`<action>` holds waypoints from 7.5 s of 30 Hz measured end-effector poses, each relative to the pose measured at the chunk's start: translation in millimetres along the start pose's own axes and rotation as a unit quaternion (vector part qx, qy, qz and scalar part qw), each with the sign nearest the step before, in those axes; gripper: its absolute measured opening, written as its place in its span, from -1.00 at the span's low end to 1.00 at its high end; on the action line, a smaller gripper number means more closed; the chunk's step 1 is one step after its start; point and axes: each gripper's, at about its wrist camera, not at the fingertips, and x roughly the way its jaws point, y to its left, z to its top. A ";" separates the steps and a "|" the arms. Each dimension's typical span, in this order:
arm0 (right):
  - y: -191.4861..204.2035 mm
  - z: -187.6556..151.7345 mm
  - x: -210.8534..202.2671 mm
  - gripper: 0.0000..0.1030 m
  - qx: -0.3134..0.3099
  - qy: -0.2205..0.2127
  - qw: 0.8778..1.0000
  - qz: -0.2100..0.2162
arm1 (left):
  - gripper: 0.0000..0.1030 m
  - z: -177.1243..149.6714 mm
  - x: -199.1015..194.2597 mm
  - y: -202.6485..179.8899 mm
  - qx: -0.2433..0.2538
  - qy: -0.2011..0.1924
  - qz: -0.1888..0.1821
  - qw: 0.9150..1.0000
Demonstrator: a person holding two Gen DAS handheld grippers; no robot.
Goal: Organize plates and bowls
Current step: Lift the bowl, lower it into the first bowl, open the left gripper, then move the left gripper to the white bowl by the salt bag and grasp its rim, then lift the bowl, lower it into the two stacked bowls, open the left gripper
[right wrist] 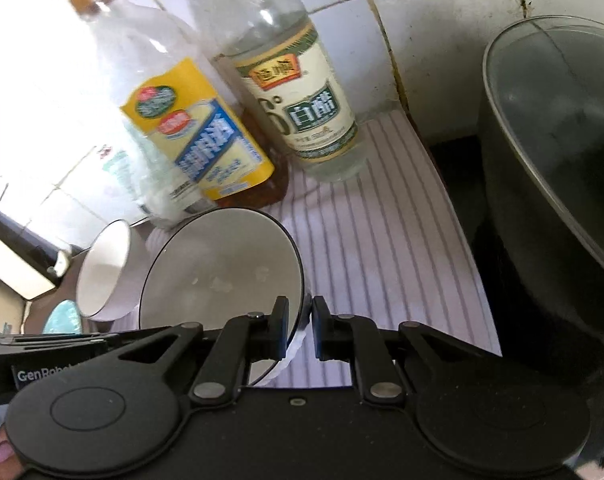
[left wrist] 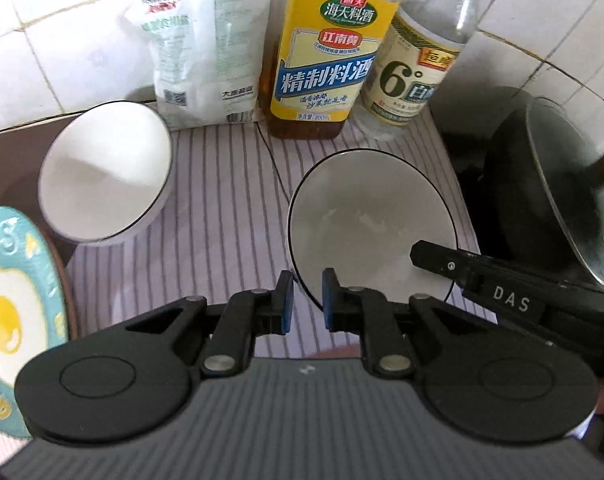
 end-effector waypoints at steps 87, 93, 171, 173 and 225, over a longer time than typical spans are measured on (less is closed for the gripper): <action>182.4 -115.7 -29.7 -0.59 -0.216 0.029 0.975 -0.047 | -0.13 -134.7 -81.8 126.3 -0.040 0.040 -0.020 0.998; 159.0 -76.7 -47.0 -0.37 -0.141 0.025 0.989 0.044 | -0.02 -117.5 -109.6 148.6 -0.084 0.016 -0.066 0.994; 158.1 14.5 -16.9 -0.67 -0.016 0.078 0.992 0.096 | -0.75 -29.7 -115.6 140.3 -0.068 -0.072 -0.018 0.995; 162.2 8.8 -29.4 -0.67 -0.019 0.077 0.993 0.093 | -0.75 -38.4 -128.6 137.7 -0.066 -0.076 -0.020 0.995; 205.5 -119.4 -43.1 -0.71 -0.264 0.046 0.960 -0.079 | -0.60 -128.3 -85.7 122.9 -0.001 0.057 -0.009 0.998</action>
